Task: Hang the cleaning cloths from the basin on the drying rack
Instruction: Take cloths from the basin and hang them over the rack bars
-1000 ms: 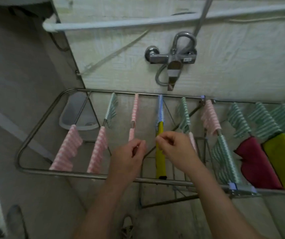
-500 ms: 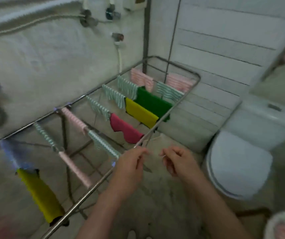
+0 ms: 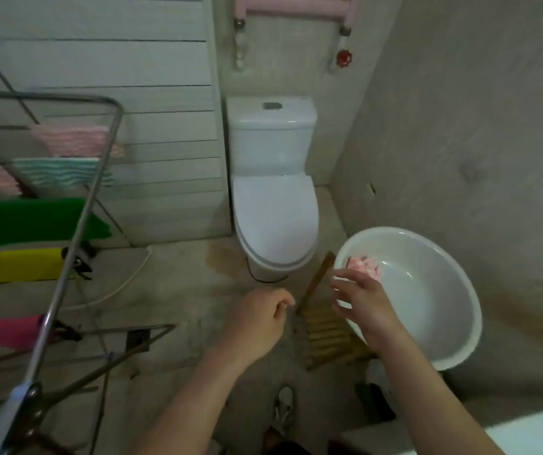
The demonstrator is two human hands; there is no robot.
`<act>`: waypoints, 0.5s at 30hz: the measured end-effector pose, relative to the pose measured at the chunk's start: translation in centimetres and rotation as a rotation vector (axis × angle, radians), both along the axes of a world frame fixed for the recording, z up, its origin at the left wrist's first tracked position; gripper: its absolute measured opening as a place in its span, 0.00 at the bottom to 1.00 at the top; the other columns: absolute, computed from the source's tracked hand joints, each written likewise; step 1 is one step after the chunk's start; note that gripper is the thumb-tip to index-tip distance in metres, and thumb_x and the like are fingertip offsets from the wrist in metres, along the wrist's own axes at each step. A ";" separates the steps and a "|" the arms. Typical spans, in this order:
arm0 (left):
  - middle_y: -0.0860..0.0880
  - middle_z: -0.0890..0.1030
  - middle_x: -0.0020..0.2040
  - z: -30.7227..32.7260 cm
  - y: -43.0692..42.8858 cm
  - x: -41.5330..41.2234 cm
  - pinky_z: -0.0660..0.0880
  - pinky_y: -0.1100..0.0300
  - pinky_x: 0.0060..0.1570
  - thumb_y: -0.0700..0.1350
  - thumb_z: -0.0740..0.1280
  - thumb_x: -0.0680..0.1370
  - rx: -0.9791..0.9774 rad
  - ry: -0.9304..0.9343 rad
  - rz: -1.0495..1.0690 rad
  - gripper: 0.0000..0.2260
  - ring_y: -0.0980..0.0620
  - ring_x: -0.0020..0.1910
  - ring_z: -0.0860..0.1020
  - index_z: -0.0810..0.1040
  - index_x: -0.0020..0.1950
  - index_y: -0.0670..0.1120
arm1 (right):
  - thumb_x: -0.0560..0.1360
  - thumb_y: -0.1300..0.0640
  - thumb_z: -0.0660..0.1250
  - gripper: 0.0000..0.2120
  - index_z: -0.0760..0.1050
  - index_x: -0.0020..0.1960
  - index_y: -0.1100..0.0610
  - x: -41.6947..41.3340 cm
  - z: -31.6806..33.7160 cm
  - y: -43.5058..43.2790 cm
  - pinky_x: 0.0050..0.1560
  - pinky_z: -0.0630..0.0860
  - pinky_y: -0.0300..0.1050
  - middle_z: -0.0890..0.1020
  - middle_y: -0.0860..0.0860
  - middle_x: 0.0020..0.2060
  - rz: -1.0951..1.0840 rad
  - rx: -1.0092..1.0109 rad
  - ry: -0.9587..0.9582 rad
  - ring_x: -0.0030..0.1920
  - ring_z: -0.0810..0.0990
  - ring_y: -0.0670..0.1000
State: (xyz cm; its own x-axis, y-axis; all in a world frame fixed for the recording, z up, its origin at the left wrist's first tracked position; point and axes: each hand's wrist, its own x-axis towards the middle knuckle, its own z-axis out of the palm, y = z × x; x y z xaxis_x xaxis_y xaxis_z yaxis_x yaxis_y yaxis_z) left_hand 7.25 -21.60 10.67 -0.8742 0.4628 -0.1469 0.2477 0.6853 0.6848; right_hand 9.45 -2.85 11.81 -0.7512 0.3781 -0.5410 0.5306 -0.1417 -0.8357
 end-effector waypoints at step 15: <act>0.46 0.51 0.78 -10.5 23.0 -7.3 0.61 0.45 0.71 0.38 0.59 0.78 -0.443 0.018 -0.509 0.29 0.41 0.75 0.54 0.53 0.77 0.47 | 0.76 0.67 0.61 0.27 0.62 0.72 0.52 -3.1 -14.8 16.6 0.51 0.75 0.52 0.70 0.53 0.58 0.097 0.185 -0.288 0.55 0.76 0.60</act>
State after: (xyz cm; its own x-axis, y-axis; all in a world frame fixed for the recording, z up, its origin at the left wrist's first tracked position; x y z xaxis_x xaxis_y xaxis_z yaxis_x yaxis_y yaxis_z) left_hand -0.05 1.40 0.20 -0.5675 0.7169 -0.4051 0.6227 0.6955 0.3585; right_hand 6.34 13.75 -2.97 -0.6153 0.4235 -0.6649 0.7516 0.0607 -0.6569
